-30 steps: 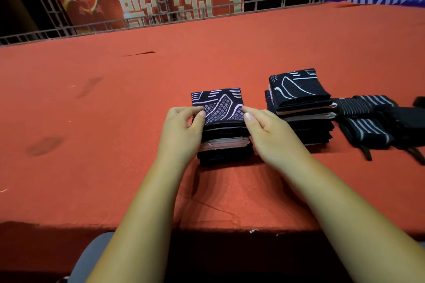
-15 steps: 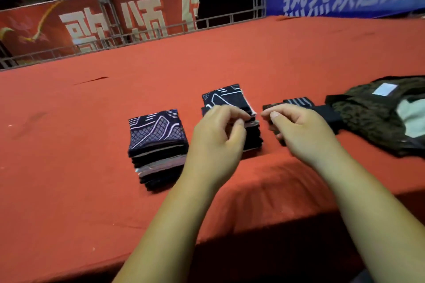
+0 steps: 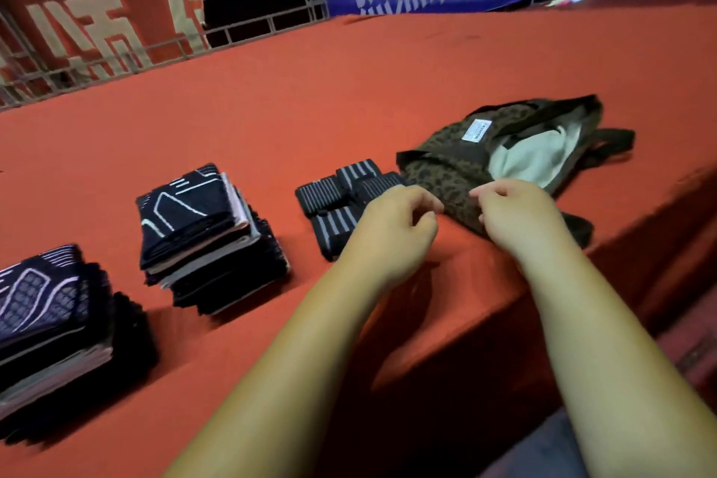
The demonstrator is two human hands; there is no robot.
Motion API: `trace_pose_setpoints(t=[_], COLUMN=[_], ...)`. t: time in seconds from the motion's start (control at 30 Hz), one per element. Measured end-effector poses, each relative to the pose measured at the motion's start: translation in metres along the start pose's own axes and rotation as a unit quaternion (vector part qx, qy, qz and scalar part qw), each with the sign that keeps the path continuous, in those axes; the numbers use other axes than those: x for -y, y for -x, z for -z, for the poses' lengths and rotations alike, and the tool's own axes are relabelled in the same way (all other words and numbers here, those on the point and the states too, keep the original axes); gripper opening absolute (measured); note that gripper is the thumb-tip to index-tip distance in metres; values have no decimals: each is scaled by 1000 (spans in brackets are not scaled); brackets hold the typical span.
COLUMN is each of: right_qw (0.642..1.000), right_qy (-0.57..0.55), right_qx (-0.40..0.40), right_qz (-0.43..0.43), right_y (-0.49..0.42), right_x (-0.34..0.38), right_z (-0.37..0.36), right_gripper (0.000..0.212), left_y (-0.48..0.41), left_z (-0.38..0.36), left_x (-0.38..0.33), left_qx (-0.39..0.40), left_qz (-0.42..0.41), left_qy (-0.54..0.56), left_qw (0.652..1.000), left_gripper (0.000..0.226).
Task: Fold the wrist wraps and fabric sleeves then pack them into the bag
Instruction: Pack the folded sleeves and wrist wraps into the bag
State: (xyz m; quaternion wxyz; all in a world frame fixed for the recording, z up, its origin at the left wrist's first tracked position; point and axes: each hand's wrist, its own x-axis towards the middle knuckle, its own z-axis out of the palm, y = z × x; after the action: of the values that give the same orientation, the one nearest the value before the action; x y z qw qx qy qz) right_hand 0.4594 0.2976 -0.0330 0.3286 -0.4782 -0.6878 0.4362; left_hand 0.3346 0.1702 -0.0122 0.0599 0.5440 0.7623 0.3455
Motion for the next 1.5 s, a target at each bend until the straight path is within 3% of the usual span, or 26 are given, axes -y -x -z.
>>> trace_pose_setpoints(t=[0.17, 0.33, 0.4, 0.53, 0.67, 0.73, 0.8, 1.0, 1.17, 1.5], right_qw=[997, 994, 988, 990, 999, 1000, 999, 994, 991, 955], right_qy=[9, 97, 139, 123, 43, 24, 7, -86, -98, -165], right_qx=[-78, 13, 46, 48, 5, -8, -21, -49, 2, 232], right_qz=[-23, -44, -43, -42, -11, 16, 34, 50, 88, 88], right_y=[-21, -36, -40, -42, -38, -33, -29, -13, 16, 75], right_x=[-14, -28, -30, -29, -21, -15, -7, 18, 50, 103], right_z=[22, 25, 24, 19, 11, 7, 3, -16, -47, -129], right_gripper=[43, 48, 46, 45, 48, 48, 48, 43, 39, 28], left_y=[-57, -108, -120, -124, -113, -104, -92, -48, -3, 79], left_z=[-37, -73, -80, -83, -75, -67, -58, 3, 74, 180], left_x=[-23, -29, -29, -24, -17, -16, -16, -13, 7, 61], left_qx=[-21, 66, 96, 28, -28, -19, -26, -96, -145, -360], left_qz=[-47, -6, 20, 55, 78, 79, 74, 91, 143, 165], left_qy=[-4, -49, -72, -91, -77, -63, -41, 8, 65, -76], left_qw=[999, 997, 993, 994, 994, 995, 996, 991, 977, 915], left_gripper=[39, 28, 44, 49, 19, 46, 53, 38, 28, 32])
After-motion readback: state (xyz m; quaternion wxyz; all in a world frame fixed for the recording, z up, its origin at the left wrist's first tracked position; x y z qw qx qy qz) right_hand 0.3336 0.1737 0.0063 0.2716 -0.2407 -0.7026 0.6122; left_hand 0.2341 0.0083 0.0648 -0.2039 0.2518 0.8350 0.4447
